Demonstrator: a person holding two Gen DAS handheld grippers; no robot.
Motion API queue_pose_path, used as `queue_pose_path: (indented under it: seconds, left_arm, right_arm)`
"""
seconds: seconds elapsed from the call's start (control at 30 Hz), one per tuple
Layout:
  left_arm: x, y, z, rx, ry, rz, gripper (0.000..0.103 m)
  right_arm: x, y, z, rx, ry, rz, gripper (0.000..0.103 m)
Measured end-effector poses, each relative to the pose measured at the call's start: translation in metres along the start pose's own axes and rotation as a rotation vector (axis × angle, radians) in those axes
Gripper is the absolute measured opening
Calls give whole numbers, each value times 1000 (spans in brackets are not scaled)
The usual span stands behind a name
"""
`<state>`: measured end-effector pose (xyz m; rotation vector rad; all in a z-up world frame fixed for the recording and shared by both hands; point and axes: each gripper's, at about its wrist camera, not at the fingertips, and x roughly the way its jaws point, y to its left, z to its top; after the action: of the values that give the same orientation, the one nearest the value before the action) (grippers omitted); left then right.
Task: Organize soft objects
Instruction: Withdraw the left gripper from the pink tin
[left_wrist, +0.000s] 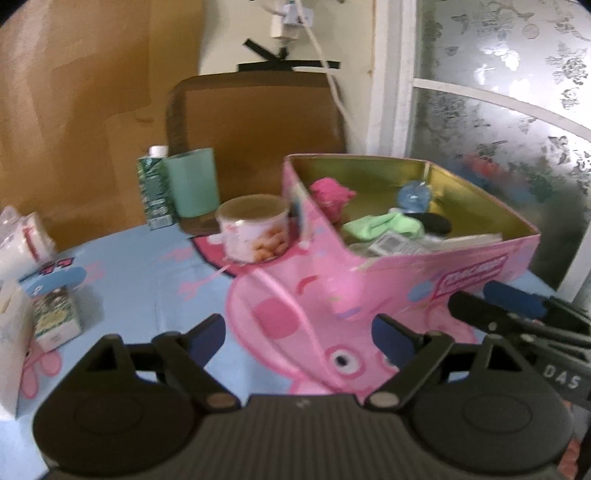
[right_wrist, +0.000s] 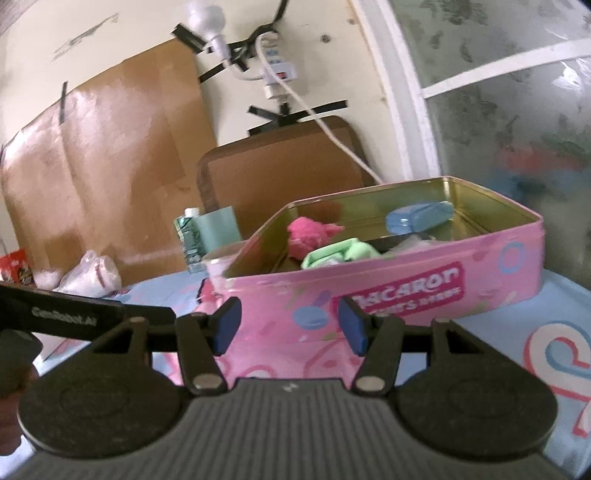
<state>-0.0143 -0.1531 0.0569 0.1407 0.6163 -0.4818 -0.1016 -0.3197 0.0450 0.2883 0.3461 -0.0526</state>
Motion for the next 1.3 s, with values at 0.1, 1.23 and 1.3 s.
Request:
queue_pose_path:
  seconds: [0.1,1.23,1.3]
  left_arm:
    - [-2,10,-7,-7,2,24,90]
    - [-17,143,-73,-219,11,218,95]
    - [-24,159,-79,-259,-7,235,96]
  right_arm:
    - [2,10,-2,-13,16,17,61]
    - [67,121,-6,-213,183,232,61]
    - [76,130,-5,-226,202,260,62]
